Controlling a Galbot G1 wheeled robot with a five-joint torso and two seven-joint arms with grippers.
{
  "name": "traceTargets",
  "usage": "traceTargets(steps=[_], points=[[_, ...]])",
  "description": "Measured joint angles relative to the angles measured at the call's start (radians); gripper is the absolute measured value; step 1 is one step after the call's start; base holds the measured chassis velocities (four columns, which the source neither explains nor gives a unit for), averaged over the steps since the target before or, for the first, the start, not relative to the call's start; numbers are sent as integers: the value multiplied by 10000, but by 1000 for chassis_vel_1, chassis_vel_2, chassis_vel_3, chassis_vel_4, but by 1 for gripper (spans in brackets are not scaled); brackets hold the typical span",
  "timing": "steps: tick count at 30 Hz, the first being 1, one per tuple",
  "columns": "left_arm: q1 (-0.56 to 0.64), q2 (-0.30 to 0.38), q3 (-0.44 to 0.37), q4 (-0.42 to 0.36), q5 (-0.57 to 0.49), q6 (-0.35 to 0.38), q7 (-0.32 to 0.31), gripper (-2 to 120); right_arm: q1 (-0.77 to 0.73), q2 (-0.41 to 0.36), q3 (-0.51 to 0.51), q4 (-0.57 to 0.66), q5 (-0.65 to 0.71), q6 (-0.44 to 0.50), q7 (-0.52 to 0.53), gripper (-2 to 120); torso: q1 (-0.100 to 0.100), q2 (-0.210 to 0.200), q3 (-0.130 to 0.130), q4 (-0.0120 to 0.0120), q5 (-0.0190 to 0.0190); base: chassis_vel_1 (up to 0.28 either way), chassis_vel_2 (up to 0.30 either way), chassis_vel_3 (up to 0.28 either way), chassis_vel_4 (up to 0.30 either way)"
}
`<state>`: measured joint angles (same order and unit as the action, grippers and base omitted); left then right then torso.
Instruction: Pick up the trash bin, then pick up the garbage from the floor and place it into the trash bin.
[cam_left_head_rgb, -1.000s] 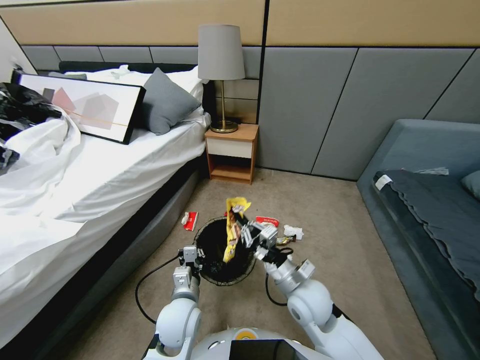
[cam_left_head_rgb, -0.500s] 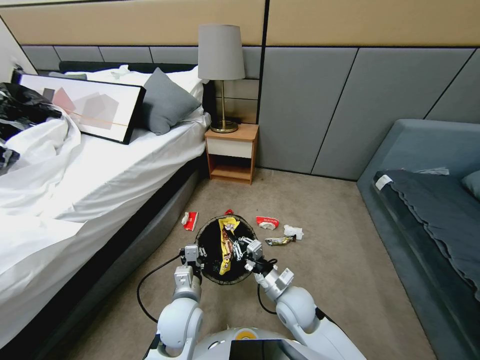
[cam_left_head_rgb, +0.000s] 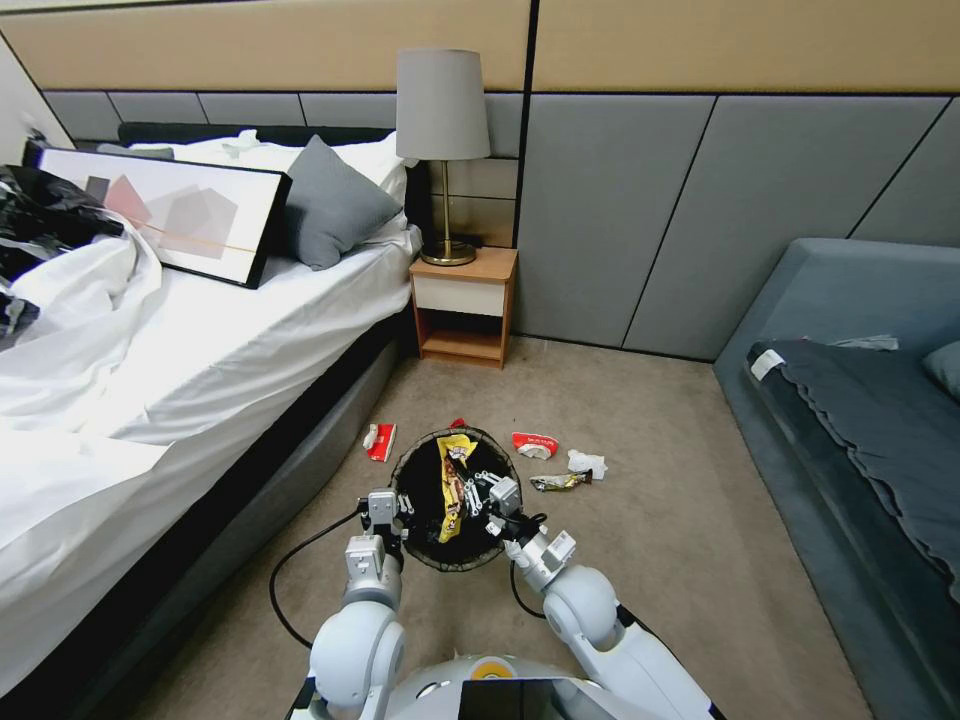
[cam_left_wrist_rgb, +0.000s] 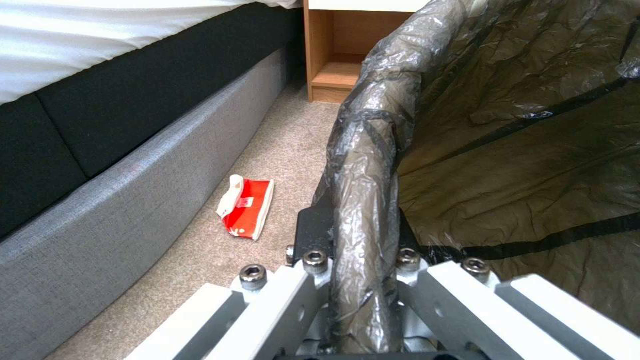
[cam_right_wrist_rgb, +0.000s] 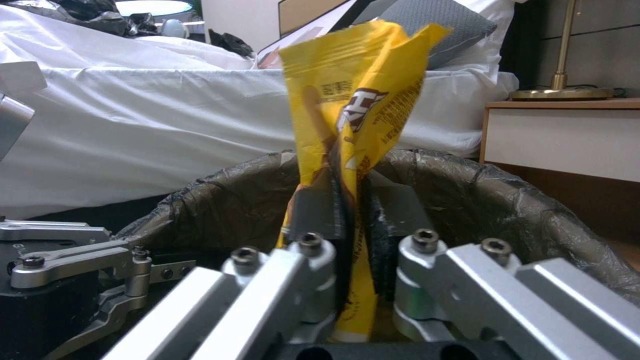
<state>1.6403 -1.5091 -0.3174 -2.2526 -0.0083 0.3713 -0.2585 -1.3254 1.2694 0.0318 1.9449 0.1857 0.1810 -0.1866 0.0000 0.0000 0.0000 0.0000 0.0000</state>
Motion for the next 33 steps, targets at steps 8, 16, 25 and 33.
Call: traceTargets(steps=[8, 16, 25, 33], points=[[-33, 10, 16, 28, -2, 0, 8, 1, -124, 38, 63, 37, -49, 23, 0, 47, 0, 0, 0, 0, 0, 0, 0, 0, 0], [-93, 41, 5, 118, -25, 5, 17, 1, -351, 37, 98, 172, -140, 53, 23, 76, 0, 0, 0, -1, 0, 0, 0, 0, 0], [-89, 59, -68, 85, -36, 35, 17, 1, -605, 16, 123, 540, -286, 58, 58, 100, 0, 0, 0, 0, 1, 0, 0, 0, 0], [-70, 58, -173, 132, -36, 36, 15, 1, -879, -51, 273, 1317, -496, 70, 101, 100, 0, 0, 0, 0, 1, 0, 0, 0, 0]])
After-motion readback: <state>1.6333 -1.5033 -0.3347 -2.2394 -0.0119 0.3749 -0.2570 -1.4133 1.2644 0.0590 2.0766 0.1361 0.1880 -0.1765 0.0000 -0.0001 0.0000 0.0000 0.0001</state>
